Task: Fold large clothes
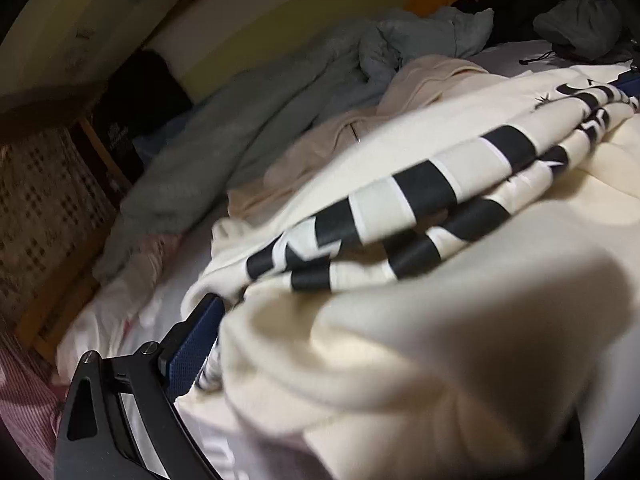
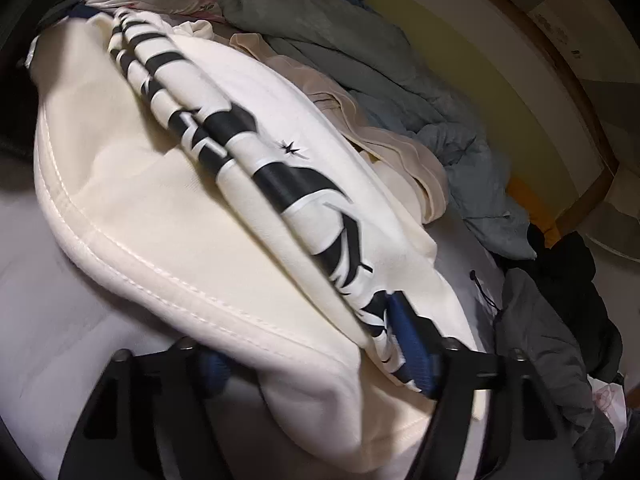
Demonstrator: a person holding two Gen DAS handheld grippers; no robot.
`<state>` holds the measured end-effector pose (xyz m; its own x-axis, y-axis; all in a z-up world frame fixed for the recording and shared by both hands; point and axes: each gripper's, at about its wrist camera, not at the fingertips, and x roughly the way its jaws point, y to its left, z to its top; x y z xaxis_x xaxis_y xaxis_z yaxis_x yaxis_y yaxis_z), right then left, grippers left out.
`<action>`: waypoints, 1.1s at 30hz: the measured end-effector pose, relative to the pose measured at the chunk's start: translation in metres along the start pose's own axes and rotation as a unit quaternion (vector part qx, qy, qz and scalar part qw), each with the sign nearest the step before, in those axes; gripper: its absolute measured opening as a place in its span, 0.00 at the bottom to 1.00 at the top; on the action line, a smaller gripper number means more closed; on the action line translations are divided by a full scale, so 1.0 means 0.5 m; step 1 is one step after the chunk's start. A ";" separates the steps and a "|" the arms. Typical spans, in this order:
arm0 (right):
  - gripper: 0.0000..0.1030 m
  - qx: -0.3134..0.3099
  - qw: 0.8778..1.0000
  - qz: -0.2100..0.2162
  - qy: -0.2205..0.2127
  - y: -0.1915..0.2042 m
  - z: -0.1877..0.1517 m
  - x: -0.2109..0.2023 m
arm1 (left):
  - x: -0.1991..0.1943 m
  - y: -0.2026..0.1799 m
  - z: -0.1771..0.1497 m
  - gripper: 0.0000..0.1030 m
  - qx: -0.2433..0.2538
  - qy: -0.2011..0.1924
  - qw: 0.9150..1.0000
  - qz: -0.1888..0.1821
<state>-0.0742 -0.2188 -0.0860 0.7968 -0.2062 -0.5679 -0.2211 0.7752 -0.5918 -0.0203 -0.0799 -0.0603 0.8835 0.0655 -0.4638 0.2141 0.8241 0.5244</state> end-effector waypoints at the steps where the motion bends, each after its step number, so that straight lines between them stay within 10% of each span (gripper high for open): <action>1: 0.66 0.006 1.000 -0.014 0.001 0.003 0.006 0.006 | 0.007 0.002 0.008 0.82 0.000 -0.005 1.000 -0.006; 5: 0.43 0.028 0.995 -0.091 -0.006 0.021 0.028 0.020 | -0.001 0.008 0.021 0.34 -0.005 -0.021 1.000 -0.004; 11: 0.18 0.086 0.991 -0.072 -0.077 -0.022 0.021 -0.110 | -0.123 0.041 0.007 0.21 -0.041 -0.060 0.997 -0.002; 14: 0.17 0.029 0.988 -0.109 -0.102 0.009 -0.006 -0.191 | -0.201 0.037 -0.016 0.21 -0.037 -0.074 0.996 0.010; 19: 0.17 0.042 0.997 -0.034 -0.055 0.023 -0.065 -0.228 | -0.229 -0.015 -0.086 0.28 -0.017 -0.034 0.999 0.000; 25: 0.27 0.024 0.994 -0.104 -0.032 0.080 -0.072 -0.182 | -0.196 -0.049 -0.106 0.42 0.023 0.000 1.000 0.013; 33: 0.41 0.193 0.979 0.059 -0.033 -0.008 -0.096 -0.283 | -0.329 0.023 -0.118 0.64 -0.083 -0.023 0.990 -0.115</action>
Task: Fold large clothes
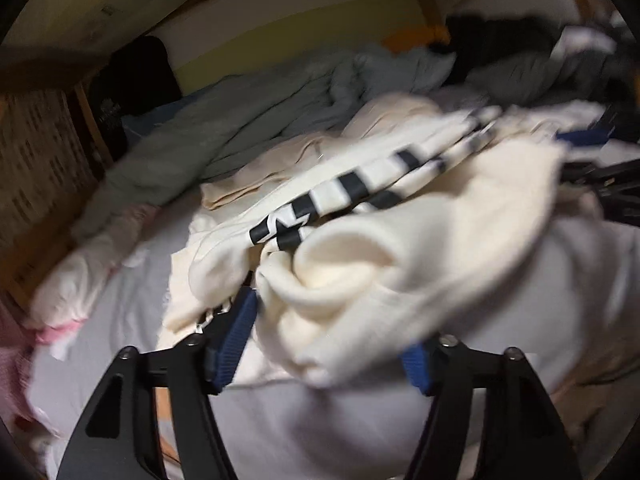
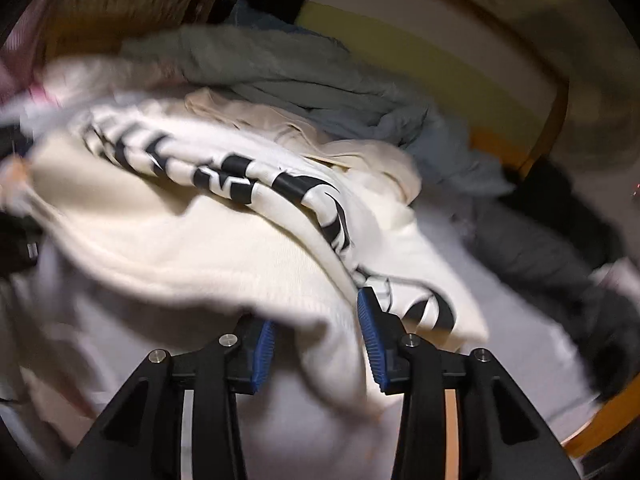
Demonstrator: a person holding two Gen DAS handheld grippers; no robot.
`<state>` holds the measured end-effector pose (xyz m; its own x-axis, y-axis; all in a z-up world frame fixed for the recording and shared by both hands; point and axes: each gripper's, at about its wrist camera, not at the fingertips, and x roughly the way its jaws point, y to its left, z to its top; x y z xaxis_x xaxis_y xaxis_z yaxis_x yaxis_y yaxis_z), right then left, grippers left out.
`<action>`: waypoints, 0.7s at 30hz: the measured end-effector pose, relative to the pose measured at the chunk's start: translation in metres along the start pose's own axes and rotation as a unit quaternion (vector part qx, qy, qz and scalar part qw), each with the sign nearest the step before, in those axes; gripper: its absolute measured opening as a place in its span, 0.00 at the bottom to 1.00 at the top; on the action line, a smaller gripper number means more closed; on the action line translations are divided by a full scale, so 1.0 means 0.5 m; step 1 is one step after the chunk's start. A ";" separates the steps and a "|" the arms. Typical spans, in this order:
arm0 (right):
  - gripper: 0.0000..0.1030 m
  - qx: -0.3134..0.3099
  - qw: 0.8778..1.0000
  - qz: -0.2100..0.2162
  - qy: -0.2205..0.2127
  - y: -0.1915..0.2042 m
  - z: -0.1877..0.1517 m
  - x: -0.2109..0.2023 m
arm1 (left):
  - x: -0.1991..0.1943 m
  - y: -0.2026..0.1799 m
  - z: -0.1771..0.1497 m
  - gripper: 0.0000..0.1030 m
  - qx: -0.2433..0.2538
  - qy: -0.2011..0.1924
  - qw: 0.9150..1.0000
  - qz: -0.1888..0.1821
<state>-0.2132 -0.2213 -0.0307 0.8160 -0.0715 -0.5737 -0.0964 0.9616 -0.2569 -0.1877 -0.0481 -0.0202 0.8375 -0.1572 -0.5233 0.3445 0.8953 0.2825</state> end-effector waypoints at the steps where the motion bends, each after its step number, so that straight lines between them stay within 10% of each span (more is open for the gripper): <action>1: 0.41 0.017 1.000 0.017 -0.004 -0.008 0.002 -0.017 | -0.021 -0.003 0.003 0.64 -0.009 -0.009 1.000 -0.013; 5: 0.42 0.069 0.994 0.061 -0.057 -0.034 0.021 -0.089 | -0.095 0.013 0.034 0.71 -0.035 -0.068 0.997 -0.018; 16: 0.50 0.067 0.976 -0.031 -0.206 -0.096 0.195 -0.154 | -0.074 0.146 0.241 0.77 -0.080 -0.200 0.976 0.036; 21: 0.58 0.065 0.978 -0.062 -0.190 -0.170 0.289 -0.121 | 0.023 0.212 0.359 0.93 -0.070 -0.186 0.978 0.066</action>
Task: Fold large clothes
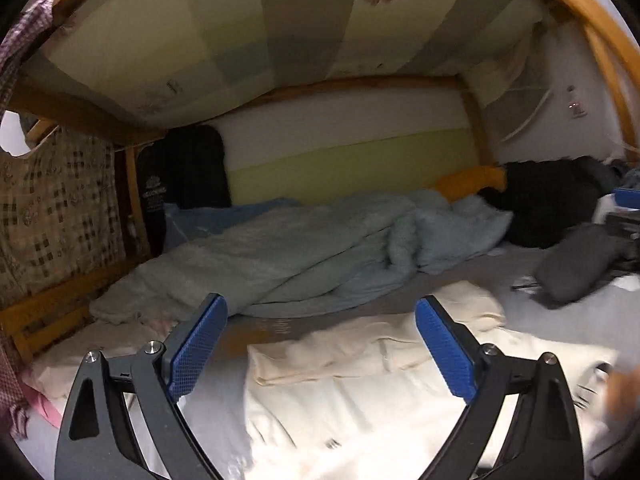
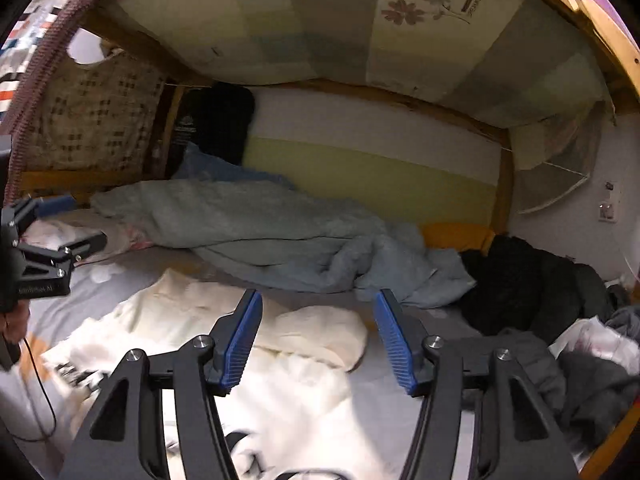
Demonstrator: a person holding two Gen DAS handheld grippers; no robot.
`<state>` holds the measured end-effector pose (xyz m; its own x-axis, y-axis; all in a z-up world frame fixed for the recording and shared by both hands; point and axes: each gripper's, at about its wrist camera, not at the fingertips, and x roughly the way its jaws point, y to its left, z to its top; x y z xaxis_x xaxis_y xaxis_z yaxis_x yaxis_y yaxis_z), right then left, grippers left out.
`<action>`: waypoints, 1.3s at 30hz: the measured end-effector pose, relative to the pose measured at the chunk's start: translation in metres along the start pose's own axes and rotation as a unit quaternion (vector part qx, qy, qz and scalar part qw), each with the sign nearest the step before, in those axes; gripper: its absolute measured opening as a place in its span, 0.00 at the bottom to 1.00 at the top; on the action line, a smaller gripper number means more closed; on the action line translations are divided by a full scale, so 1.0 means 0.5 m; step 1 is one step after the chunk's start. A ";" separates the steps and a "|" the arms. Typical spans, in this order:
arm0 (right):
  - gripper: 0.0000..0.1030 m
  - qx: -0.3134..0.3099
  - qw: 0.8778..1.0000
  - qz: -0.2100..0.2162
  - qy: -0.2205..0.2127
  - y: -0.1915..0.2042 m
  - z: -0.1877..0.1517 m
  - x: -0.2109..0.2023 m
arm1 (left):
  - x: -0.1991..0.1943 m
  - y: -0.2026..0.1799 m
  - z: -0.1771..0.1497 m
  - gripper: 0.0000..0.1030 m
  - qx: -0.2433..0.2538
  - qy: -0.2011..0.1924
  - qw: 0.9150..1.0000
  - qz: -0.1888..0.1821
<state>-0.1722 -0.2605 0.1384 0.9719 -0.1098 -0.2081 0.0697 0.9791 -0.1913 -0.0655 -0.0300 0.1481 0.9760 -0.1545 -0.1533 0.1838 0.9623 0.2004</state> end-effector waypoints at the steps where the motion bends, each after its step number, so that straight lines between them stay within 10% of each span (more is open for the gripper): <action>1: 0.60 0.008 1.000 0.002 0.021 -0.018 0.006 0.036 | 0.050 0.009 0.005 0.93 -0.004 0.025 1.000 0.002; 4: 0.61 0.046 0.989 0.039 0.134 -0.080 -0.001 0.198 | 0.182 0.035 -0.013 0.92 -0.042 0.080 0.996 -0.007; 9: 0.61 0.160 0.932 0.064 0.320 -0.164 -0.106 0.493 | 0.406 0.112 -0.097 0.90 -0.116 0.179 0.977 0.004; 15: 0.56 0.078 0.915 0.016 0.396 -0.147 -0.217 0.713 | 0.601 0.185 -0.244 0.86 -0.118 0.300 0.945 0.048; 20: 0.47 0.109 0.907 0.030 0.406 -0.166 -0.271 0.783 | 0.720 0.206 -0.358 0.82 -0.177 0.390 0.904 0.000; 22: 0.35 0.116 0.911 0.012 0.395 -0.175 -0.279 0.797 | 0.741 0.203 -0.364 0.75 -0.170 0.390 0.905 0.022; 25: 0.06 0.137 0.919 -0.004 0.370 -0.189 -0.252 0.812 | 0.758 0.185 -0.333 0.07 -0.129 0.377 0.917 0.031; 29: 0.05 0.089 0.953 -0.036 0.287 -0.190 -0.143 0.838 | 0.777 0.207 -0.252 0.06 -0.081 0.321 0.944 0.017; 34: 0.05 0.065 0.960 -0.097 0.254 -0.215 -0.053 0.974 | 0.870 0.251 -0.228 0.07 -0.149 0.364 0.919 0.040; 39: 0.05 0.082 0.947 -0.114 0.290 -0.223 -0.064 1.135 | 0.969 0.242 -0.243 0.13 -0.146 0.353 0.921 0.069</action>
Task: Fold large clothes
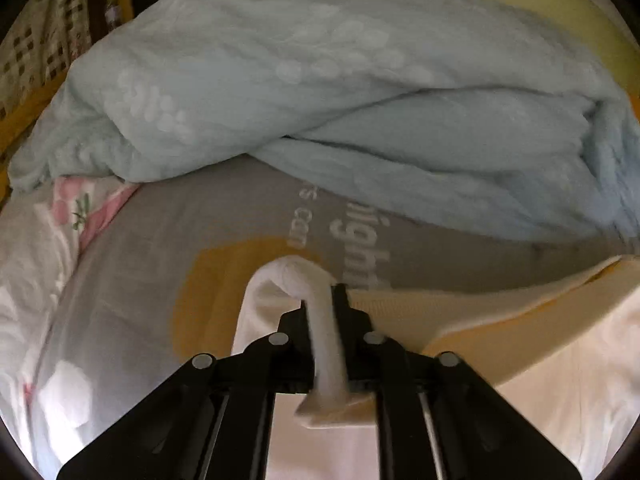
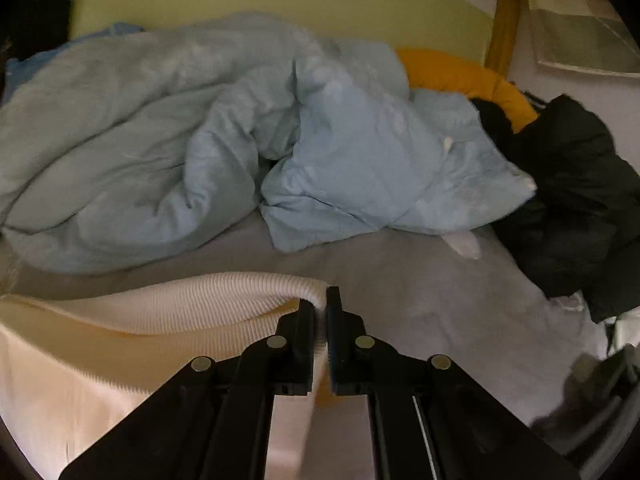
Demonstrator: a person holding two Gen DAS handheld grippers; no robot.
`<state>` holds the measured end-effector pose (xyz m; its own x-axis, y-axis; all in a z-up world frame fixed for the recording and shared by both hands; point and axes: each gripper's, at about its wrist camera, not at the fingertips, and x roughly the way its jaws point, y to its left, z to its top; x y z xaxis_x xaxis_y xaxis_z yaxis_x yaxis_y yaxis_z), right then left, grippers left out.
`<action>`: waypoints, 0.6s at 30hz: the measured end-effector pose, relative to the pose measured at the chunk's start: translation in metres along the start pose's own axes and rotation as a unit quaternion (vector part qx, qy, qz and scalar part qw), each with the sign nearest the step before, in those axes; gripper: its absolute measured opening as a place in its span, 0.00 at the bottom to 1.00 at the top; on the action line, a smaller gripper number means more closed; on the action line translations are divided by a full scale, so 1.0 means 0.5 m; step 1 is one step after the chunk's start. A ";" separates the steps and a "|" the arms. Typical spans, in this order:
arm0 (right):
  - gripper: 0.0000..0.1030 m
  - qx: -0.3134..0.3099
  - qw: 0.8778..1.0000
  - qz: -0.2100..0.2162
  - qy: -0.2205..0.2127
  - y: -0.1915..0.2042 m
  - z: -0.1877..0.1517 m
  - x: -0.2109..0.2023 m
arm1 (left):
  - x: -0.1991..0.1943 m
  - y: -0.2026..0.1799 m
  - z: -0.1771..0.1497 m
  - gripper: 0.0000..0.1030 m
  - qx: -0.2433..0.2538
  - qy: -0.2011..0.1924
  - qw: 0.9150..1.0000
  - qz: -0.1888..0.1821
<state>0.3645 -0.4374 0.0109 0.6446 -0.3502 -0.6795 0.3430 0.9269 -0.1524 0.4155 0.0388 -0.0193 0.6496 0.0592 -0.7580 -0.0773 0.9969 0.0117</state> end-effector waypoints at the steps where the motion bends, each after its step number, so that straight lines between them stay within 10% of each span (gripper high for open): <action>1: 0.05 -0.001 1.000 0.000 0.004 0.006 0.005 0.023 | 0.011 0.000 0.006 0.16 -0.007 -0.006 1.000 -0.003; 3: 0.06 0.006 1.000 0.018 0.016 0.014 0.009 0.061 | 0.025 0.000 0.001 0.22 -0.009 -0.009 1.000 -0.019; 5: 0.13 0.024 0.999 0.037 0.019 0.001 0.008 0.063 | 0.017 0.002 -0.010 0.50 -0.006 -0.022 0.999 -0.047; 8: 0.70 0.038 0.998 0.043 -0.014 -0.040 -0.004 0.037 | -0.033 0.009 -0.040 1.00 0.009 -0.080 0.996 -0.023; 18: 0.81 -0.034 0.993 0.113 -0.023 -0.084 -0.044 -0.134 | -0.168 0.072 -0.080 1.00 -0.001 -0.114 0.993 -0.030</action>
<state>0.2920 -0.4501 0.0473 0.7303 -0.1360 -0.6694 0.1391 0.9891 -0.0492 0.3278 0.0674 0.0188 0.8079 0.0098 -0.5893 -0.0340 0.9990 -0.0299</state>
